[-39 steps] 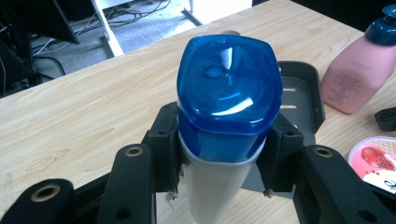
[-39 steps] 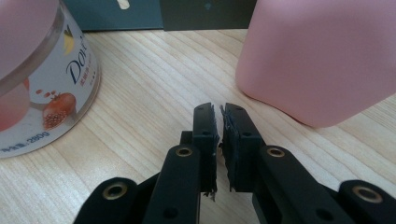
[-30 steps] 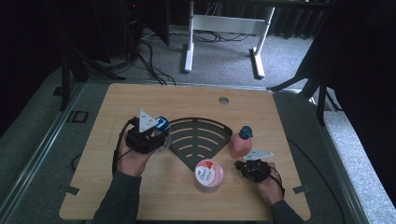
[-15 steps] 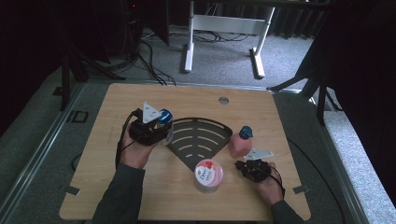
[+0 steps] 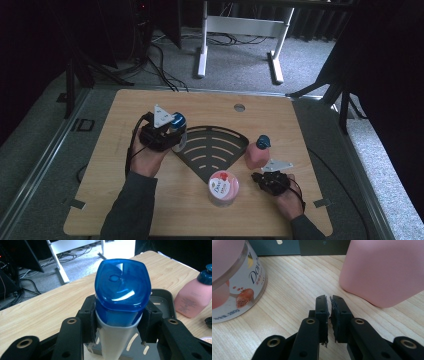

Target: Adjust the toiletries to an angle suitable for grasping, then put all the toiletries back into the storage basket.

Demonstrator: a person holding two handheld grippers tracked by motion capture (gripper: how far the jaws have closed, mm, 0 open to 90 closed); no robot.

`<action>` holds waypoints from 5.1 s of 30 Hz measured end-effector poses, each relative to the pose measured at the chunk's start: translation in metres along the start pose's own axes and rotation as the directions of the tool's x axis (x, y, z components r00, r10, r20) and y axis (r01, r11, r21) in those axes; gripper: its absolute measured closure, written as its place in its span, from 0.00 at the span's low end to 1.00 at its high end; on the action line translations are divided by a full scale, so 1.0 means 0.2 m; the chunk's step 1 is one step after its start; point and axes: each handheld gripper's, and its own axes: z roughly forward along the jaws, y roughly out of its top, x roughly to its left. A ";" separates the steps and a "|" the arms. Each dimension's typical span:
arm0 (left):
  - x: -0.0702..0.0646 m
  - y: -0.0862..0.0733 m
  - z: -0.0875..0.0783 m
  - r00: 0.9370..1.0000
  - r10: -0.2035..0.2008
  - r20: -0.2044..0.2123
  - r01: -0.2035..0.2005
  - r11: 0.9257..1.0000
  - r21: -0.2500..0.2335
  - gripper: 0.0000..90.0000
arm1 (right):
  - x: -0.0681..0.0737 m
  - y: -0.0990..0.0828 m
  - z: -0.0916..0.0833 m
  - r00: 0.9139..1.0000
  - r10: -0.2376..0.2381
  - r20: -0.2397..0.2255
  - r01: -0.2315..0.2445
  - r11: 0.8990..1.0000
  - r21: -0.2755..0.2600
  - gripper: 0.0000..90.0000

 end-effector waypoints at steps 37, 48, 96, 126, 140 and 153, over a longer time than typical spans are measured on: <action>0.02 0.04 0.02 1.000 -0.011 0.004 0.012 1.000 -0.011 0.62 | 0.00 -0.01 -0.01 1.000 0.005 0.007 -0.005 1.000 0.000 0.93; 0.01 0.07 0.02 1.000 -0.003 0.012 0.003 1.000 -0.023 0.62 | 0.00 -0.01 -0.01 1.000 0.003 0.004 -0.003 1.000 0.000 0.93; 0.13 0.11 0.22 0.999 -0.051 -0.019 0.051 0.999 -0.014 0.62 | 0.00 0.00 0.01 1.000 -0.007 -0.001 0.007 1.000 0.001 0.93; 0.17 0.11 0.33 0.999 -0.046 -0.028 0.046 0.999 0.006 0.62 | -0.01 0.00 0.02 1.000 -0.004 -0.004 0.004 1.000 0.002 0.93; 0.16 0.10 0.36 0.999 -0.044 -0.025 0.045 0.999 0.015 0.62 | -0.01 0.00 0.01 1.000 -0.002 -0.003 0.002 1.000 0.001 0.93; 0.18 0.08 0.39 0.999 -0.042 -0.024 0.042 0.999 0.027 0.62 | -0.02 0.00 0.01 1.000 0.000 -0.004 0.000 1.000 0.002 0.93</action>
